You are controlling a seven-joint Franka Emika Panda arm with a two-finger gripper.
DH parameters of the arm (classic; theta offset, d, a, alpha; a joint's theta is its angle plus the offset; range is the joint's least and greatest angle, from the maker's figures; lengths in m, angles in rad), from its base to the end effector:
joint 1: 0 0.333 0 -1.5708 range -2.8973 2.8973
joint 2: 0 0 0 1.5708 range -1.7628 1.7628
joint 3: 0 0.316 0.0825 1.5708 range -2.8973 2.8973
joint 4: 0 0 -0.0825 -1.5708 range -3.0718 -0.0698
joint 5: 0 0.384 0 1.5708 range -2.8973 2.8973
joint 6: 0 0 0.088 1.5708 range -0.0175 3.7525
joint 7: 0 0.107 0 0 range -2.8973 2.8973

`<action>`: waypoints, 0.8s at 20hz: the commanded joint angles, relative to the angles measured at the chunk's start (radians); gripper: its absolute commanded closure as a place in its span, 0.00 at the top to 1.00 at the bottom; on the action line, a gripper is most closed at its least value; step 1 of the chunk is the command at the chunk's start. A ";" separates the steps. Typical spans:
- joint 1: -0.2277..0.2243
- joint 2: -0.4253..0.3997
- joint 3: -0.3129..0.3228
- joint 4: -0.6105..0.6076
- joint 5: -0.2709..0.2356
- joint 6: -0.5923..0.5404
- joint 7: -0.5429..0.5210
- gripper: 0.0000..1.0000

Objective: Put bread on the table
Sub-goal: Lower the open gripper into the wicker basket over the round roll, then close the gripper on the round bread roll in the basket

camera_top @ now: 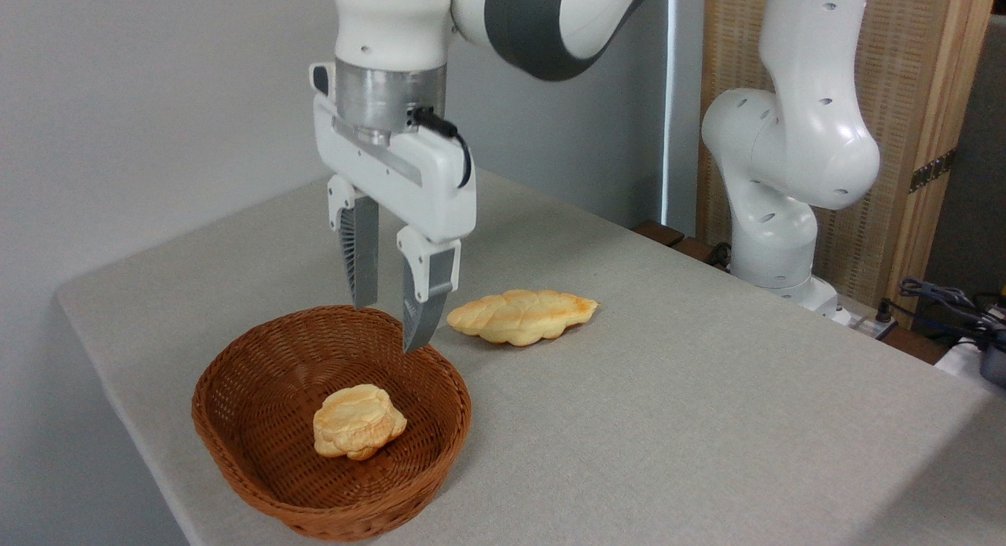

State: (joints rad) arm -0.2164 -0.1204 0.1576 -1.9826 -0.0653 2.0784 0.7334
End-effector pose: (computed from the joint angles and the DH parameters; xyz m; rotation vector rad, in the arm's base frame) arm 0.5438 -0.0320 0.5390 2.8917 -1.1645 0.3577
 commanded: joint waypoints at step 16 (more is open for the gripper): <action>-0.066 0.240 -0.023 0.008 0.117 0.216 0.006 1.00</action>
State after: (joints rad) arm -0.2699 0.1048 0.1353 -1.9824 0.0354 2.2760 0.7356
